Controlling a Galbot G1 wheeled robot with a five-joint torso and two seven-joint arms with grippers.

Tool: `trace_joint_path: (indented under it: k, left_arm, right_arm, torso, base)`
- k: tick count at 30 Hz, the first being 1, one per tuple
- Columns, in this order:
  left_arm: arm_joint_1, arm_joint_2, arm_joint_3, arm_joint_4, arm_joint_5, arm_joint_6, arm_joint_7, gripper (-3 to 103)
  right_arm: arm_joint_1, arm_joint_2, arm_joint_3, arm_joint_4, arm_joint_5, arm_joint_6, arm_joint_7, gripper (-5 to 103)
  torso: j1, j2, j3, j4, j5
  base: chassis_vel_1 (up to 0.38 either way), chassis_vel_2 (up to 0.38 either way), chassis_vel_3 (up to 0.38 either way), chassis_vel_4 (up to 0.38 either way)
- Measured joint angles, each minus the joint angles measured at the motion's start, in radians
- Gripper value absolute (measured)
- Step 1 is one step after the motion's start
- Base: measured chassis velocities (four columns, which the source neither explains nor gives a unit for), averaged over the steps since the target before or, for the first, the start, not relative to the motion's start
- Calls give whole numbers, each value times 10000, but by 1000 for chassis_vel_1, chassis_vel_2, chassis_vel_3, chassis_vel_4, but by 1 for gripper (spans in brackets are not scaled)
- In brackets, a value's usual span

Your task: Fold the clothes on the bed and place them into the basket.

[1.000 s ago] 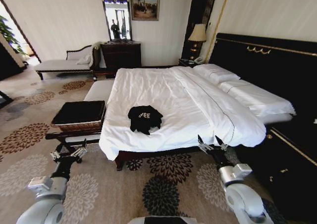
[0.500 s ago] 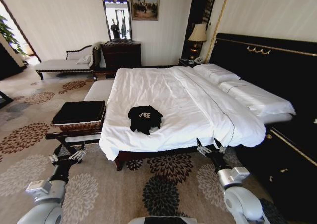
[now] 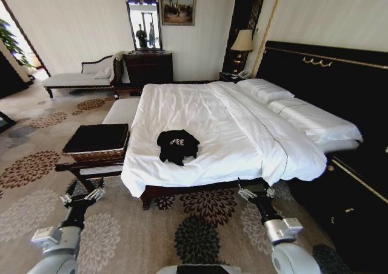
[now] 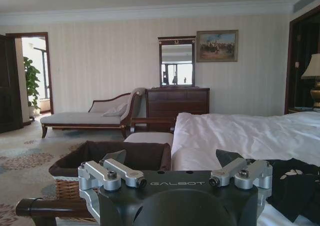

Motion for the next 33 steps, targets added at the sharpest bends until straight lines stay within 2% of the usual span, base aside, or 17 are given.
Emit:
trace_joint_path:
  k: [2,15,25,33]
  left_arm:
    - [-14,-41,40,-9,1,3,0,102]
    - [-135,-104,462,115,66,129,-20,99]
    - [-256,52,519,282,28,278,-94,99]
    - [-413,-14,708,403,97,319,-141,99]
  right_arm:
    - [-4,-5,7,-18,-11,33,-36,100]
    - [-1,-46,77,-176,-45,118,-70,100]
    - [114,232,-59,-416,-622,280,5,100]
    - [25,306,-46,-314,-626,310,8,100]
  torso:
    - [0,0,1,3,-1]
    - [2,-1,2,0,-1]
    - [1,-1,2,2,-1]
    - [1,-1,1,1,0]
  base:
    - [-77,65,77,-72]
    - [-91,83,91,-94]
    - [-81,76,82,-80]
    - [-80,77,79,-73]
